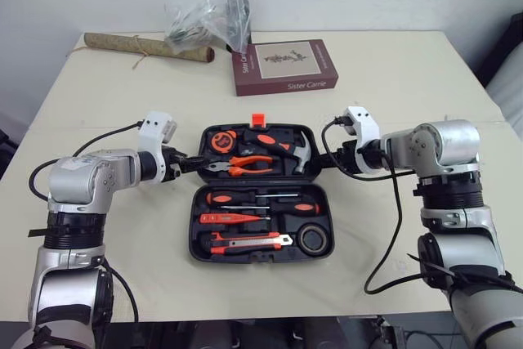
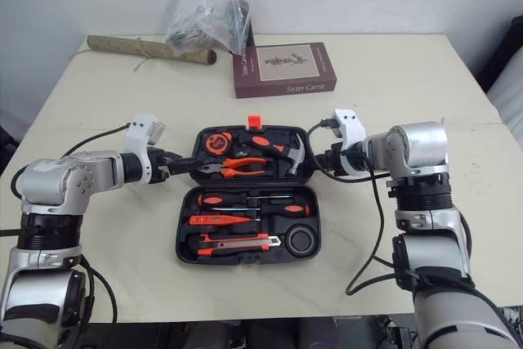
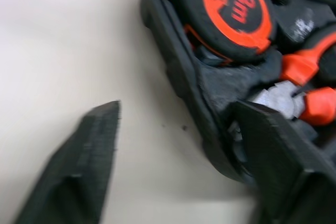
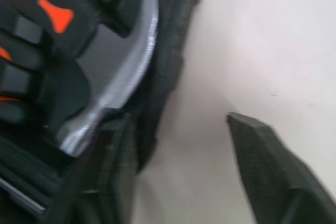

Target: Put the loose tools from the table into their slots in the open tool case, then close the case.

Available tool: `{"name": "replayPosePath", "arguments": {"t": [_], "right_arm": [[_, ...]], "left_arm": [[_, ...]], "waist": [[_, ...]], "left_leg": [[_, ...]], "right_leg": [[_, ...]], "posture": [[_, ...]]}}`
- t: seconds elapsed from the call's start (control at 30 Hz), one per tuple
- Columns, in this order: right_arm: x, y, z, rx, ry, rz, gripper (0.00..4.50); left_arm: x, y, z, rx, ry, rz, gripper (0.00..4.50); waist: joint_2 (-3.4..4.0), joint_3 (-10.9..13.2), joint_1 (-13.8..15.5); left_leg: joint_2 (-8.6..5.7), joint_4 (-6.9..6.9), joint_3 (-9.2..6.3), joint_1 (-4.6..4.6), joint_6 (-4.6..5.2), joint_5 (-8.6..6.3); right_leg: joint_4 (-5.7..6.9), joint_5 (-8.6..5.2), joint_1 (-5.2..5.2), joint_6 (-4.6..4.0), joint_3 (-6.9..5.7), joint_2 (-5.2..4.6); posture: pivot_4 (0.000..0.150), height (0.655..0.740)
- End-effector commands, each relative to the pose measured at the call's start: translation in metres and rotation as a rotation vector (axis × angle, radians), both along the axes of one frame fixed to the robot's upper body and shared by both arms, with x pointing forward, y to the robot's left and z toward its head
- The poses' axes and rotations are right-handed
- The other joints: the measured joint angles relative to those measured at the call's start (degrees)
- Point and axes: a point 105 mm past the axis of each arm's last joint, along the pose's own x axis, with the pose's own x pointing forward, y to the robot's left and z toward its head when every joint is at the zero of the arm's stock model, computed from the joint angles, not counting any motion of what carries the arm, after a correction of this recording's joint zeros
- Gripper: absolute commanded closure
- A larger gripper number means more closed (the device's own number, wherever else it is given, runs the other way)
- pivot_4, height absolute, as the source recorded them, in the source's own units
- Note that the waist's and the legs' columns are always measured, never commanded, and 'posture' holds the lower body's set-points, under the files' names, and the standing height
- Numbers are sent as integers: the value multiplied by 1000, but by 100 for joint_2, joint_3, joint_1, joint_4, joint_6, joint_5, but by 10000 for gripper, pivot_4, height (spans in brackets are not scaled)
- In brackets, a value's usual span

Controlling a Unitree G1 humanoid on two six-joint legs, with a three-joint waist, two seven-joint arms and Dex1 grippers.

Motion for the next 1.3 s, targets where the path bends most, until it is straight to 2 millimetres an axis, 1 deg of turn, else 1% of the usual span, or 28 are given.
{"name": "replayPosePath", "arguments": {"t": [0.03, 0.07, 0.1, 0.13, 0.17, 0.2, 0.27, 0.3, 0.33, 0.37, 0.4, 0.43, 0.47, 0.53, 0.6, 0.67, 0.73, 0.8, 0.87, 0.93, 1.0, 1.03, 1.07, 1.1, 1.13, 1.17, 1.23, 1.3], "right_arm": [[-2, -7, -19, -11, 86, -68, 37591], [-1, -7, -19, 3, 92, -81, 42435], [-1, -7, -19, 12, 95, -90, 45000], [1, -5, -16, 36, 82, -97, 45000], [3, -4, -15, 52, 71, -102, 45000], [5, -3, -10, 78, 38, -105, 45000], [13, 3, 11, 150, -136, -80, 45000], [14, 4, 19, 165, -207, -57, 45000], [13, 6, 24, 168, -256, -31, 45000], [14, 8, 35, 177, -375, 2, 45000], [10, 10, 43, 170, -495, 60, 45000], [5, 12, 49, 163, -578, 105, 45000], [2, 9, 51, 121, -665, 131, 45000], [-2, 4, 50, 66, -744, 150, 45000], [-6, -6, 51, -8, -880, 162, 45000], [-13, -12, 49, -133, -1035, 230, 45000], [-18, -15, 43, -229, -1140, 291, 45000], [-25, -17, 33, -325, -1249, 381, 45000], [-34, -17, 16, -432, -1321, 510, 45000], [-36, -24, 2, -479, -1327, 535, 45000], [-35, -32, -8, -478, -1309, 513, 45000], [-35, -35, -12, -489, -1300, 503, 45000], [-36, -37, -16, -499, -1295, 511, 41059], [-38, -39, -20, -513, -1292, 528, 37049], [-40, -42, -24, -528, -1281, 552, 32987], [-44, -50, -24, -538, -1273, 556, 29220], [-50, -66, -20, -544, -1256, 537, 29220], [-61, -83, -15, -547, -1235, 526, 29220]], "left_arm": [[-2, -2, 0, 19, 12, -13, 31177], [-1, -3, 0, 10, 9, -13, 35806], [-1, -4, 1, 3, 7, -14, 39973], [1, -4, 3, -5, -7, -8, 43949], [2, -4, 4, -10, -17, -4, 44762], [4, -3, 9, -32, -44, 7, 44762], [7, -3, 19, -62, -136, 0, 44762], [9, -2, 25, -70, -185, 6, 44762], [10, 0, 27, -77, -207, 20, 44762], [10, 0, 31, -75, -254, 8, 44762], [10, 1, 36, -64, -314, -5, 44762], [9, 2, 39, -55, -358, -18, 44762], [6, 0, 47, -65, -421, -37, 44762], [0, -2, 60, -91, -518, -67, 44762], [-12, -4, 67, -31, -669, -127, 44762], [-26, -9, 62, 54, -783, -230, 44762], [-35, -9, 49, 145, -851, -295, 44762], [-42, -7, 36, 234, -920, -328, 44762], [-47, -6, 24, 327, -959, -364, 44762], [-52, -4, 10, 392, -965, -400, 44762], [-55, 1, 0, 422, -965, -393, 44762], [-56, 4, -3, 422, -967, -378, 41003], [-57, 8, -6, 442, -965, -365, 37129], [-58, 12, -9, 447, -950, -353, 34648], [-60, 17, -13, 455, -931, -346, 30120], [-69, 29, -19, 448, -879, -334, 29838], [-84, 49, -26, 431, -798, -302, 29838], [-103, 71, -24, 397, -741, -249, 29838]], "waist": [[-21, -15, -3], [-27, -22, -5], [-28, -29, -2], [-26, -33, -2], [-28, -34, -2], [-28, -34, -2], [-29, -34, -2], [-29, -34, -2], [-28, -33, -7], [-28, -32, -8], [-27, -30, -9], [-27, -30, -4], [-21, -22, 0], [-18, -15, 4], [-19, -10, 1], [-19, -10, 3], [-18, -9, 6], [-18, -9, 4], [-18, -9, 2], [-18, -9, 2], [-16, -10, -6], [-15, -10, -7], [-15, -11, -8], [-14, -11, -6], [-15, -11, 0], [-15, -11, 4], [-15, -11, 2], [-13, -8, -1]], "left_leg": [[0, 0, 0, 8, 0, 0], [1, 0, 1, 15, -1, 0], [2, 0, 1, 16, -2, 1], [1, 0, 1, 18, -2, 1], [0, 0, 1, 20, -2, 2], [1, 1, 0, 20, -3, 4], [1, 0, 0, 20, -4, 6], [2, 1, -1, 19, -5, 7], [2, 0, -1, 17, -7, 8], [2, 0, 2, 14, -7, 8], [0, -3, 3, 12, -9, 9], [0, -5, 5, 8, -9, 9], [0, -10, 5, 4, -9, 9], [-3, -17, 11, -15, -10, 9], [-3, -17, 11, -21, -10, 8], [-2, -18, 10, -22, -10, 8], [-2, -23, 13, -21, -10, 8], [-1, -21, 18, -18, -9, 8], [-1, -19, 23, -9, -8, 9], [-1, -19, 22, 3, -6, 9], [2, -19, 21, 11, -5, 8], [2, -20, 22, 17, -4, 7], [3, -20, 22, 19, -3, 7], [4, -19, 21, 20, -3, 7], [4, -19, 19, 21, -3, 7], [4, -16, 16, 19, 3, 4], [4, -12, 12, 15, 6, 2], [6, -13, 10, 13, 8, 1]], "right_leg": [[0, 0, 7, 0, 1, 0], [2, 0, 12, 0, 2, 0], [3, 0, 12, 0, 4, 0], [4, 0, 14, -1, 5, 0], [5, 1, 15, -1, 7, -1], [6, 1, 15, -2, 7, -1], [8, 2, 14, -4, 8, -1], [8, 3, 14, -5, 8, -1], [7, 3, 12, -5, 7, -1], [10, 3, 6, -6, 10, -1], [9, 3, 2, -6, 11, -1], [9, 3, -4, -5, 11, 0], [4, 3, -7, -5, 10, 1], [-4, 4, -27, -4, 10, 1], [-7, 4, -29, -3, 6, 0], [-12, 5, -29, -3, 4, 0], [-19, 5, -29, -3, 2, 1], [-18, 5, -29, -3, 4, 1], [-12, 5, -24, -3, 9, -1], [-12, 5, -12, -3, 8, -5], [-11, 5, -5, -3, 7, -6], [-10, 5, -1, -3, 7, -9], [-9, 5, 0, -3, 7, -10], [-9, 5, 2, -3, 5, -10], [-9, 5, 5, -3, 2, -11], [-11, 5, 7, -3, -2, -15], [-12, 5, 7, -3, -7, -18], [-15, 4, 7, -3, -11, -22]], "posture": [[1500, 7400], [1500, 7400], [1500, 7400], [1500, 7400], [1500, 7400], [1500, 7400], [1500, 7400], [1500, 7400], [1500, 7400], [1500, 7400], [1500, 7400], [1500, 7400], [1500, 7400], [1500, 7400], [1500, 7400], [1500, 7400], [1500, 7400], [1500, 7400], [1500, 7400], [1500, 7400], [1500, 7400], [1500, 7400], [1500, 7400], [1500, 7400], [1500, 7400], [1500, 7400], [1500, 7400], [1500, 7400]]}}
